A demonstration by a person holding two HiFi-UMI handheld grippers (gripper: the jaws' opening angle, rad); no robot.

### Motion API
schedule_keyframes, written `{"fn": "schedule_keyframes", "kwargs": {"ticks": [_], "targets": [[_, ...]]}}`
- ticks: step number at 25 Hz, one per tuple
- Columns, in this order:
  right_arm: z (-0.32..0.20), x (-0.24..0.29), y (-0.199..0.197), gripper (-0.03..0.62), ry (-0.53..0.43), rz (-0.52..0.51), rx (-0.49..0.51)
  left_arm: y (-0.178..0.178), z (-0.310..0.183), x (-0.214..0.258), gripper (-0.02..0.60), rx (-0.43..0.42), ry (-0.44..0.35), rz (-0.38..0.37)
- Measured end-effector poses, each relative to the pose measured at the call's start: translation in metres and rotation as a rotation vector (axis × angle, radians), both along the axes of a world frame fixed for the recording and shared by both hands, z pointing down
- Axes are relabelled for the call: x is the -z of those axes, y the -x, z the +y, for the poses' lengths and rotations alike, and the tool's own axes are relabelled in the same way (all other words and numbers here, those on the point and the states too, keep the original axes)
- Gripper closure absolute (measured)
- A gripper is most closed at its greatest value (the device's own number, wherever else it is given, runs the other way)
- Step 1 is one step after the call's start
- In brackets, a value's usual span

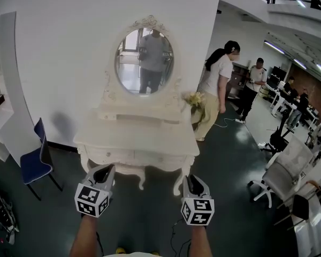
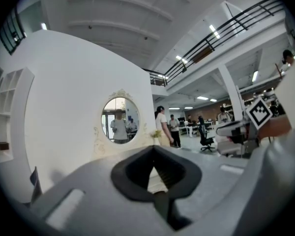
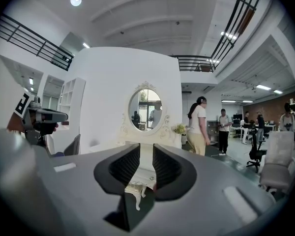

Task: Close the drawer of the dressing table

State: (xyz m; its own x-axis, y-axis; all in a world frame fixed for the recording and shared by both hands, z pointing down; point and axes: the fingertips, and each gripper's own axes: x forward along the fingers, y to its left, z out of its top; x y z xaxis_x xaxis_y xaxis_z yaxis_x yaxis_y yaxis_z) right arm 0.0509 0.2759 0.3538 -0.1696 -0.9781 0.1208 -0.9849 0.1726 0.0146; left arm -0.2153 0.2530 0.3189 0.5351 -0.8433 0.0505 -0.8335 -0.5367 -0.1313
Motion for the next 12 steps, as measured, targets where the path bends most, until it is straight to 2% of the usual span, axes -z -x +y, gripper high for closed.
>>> {"fn": "schedule_keyframes", "kwargs": {"ticks": [12], "targets": [[-0.010,-0.007,-0.016,0.517,0.013,-0.015,0.000,-0.017,-0.007,-0.003,0.583,0.000,0.012,-0.008]]}}
